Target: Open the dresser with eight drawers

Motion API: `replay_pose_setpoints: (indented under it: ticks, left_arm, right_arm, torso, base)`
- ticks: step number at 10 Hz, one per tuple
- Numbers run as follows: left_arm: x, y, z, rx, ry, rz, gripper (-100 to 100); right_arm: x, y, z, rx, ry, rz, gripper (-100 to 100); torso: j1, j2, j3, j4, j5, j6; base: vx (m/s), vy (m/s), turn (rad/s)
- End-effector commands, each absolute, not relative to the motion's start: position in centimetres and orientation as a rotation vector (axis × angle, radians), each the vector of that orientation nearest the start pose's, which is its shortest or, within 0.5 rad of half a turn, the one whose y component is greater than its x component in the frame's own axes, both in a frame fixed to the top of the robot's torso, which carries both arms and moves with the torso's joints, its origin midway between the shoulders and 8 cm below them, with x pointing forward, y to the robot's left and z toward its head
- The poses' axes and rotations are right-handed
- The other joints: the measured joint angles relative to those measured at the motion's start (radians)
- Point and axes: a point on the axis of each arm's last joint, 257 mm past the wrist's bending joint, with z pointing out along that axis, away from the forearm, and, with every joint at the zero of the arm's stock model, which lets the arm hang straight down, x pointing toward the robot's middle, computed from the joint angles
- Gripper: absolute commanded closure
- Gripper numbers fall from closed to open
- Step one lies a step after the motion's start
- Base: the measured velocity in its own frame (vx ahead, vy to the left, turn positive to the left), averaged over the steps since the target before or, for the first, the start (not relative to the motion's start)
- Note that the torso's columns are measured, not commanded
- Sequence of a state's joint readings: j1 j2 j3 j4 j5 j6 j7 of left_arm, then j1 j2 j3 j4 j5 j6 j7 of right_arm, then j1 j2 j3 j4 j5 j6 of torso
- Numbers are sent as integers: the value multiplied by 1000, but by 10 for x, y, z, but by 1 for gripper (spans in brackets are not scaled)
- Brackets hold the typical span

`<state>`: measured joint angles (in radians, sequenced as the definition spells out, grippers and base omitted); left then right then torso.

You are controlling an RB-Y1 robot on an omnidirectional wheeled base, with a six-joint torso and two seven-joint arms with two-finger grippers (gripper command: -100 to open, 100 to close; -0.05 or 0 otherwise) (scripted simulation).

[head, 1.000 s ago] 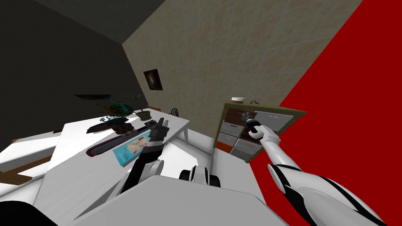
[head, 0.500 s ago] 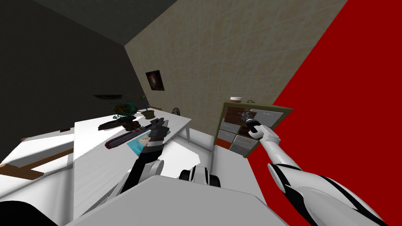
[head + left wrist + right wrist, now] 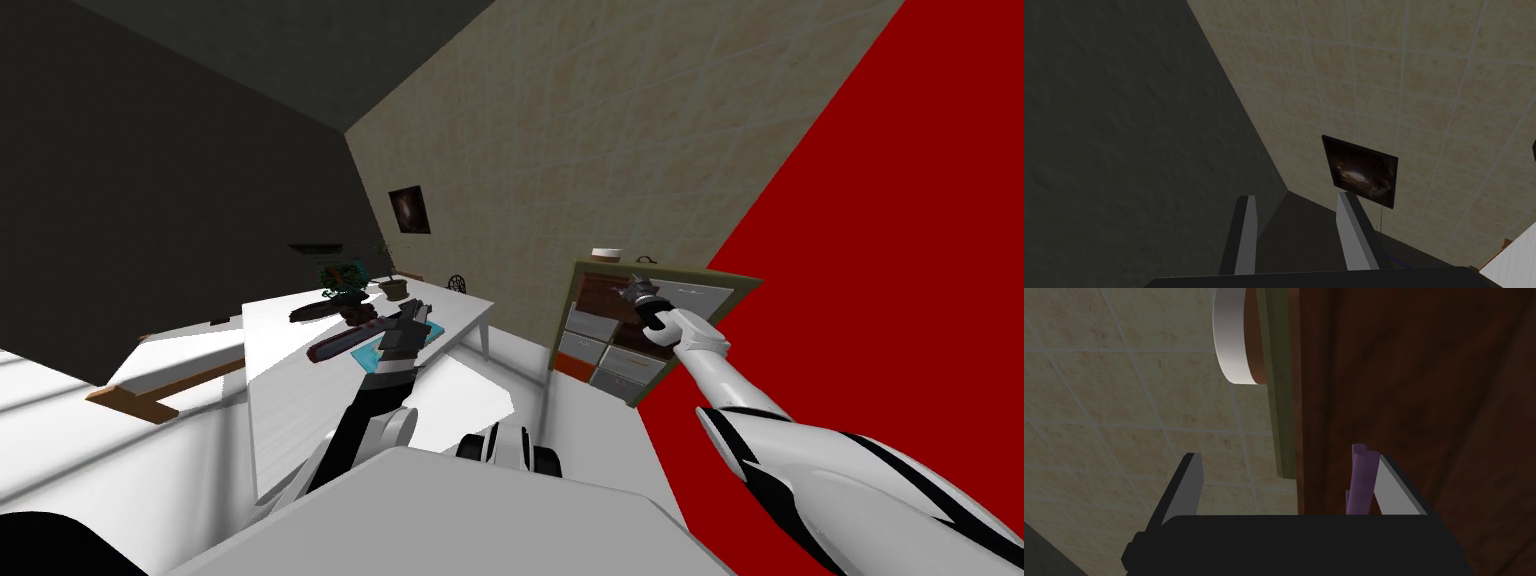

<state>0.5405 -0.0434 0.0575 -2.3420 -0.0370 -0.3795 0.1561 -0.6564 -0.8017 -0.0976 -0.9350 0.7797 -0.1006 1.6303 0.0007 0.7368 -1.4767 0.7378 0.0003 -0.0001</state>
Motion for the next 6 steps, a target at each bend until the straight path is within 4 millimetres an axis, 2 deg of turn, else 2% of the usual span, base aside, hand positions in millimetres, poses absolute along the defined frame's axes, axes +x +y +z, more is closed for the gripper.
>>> replay_pose_setpoints:
  ticks: [1, 2, 3, 4, 6]
  left_arm:
    - [344, 306, 16, -799, 607, -1322, 0]
    - [344, 306, 16, -799, 607, -1322, 0]
    - [344, 306, 16, -799, 607, -1322, 0]
    - [344, 306, 16, -799, 607, -1322, 0]
    - [344, 306, 16, -799, 607, -1322, 0]
  right_arm:
    - [662, -549, 55, -895, 1207, -1405, -100]
    - [661, -555, 62, -890, 1212, -1413, -100]
    - [661, -551, 52, -903, 1214, -1407, -100]
    - [661, -552, 51, -901, 1219, -1405, 0]
    - [661, -552, 48, -905, 1224, -1403, 0]
  torso:
    - [1, 2, 1, 1, 1, 0]
    - [1, 4, 2, 2, 1, 0]
    - [2, 6, 4, 5, 3, 0]
    - [2, 6, 4, 4, 2, 1]
    - [1, 4, 2, 3, 2, 0]
  base:
    - [-42, 11, 72]
    - [-46, 5, 88]
    - [-15, -3, 19]
    - [0, 0, 0]
    - [0, 0, 0]
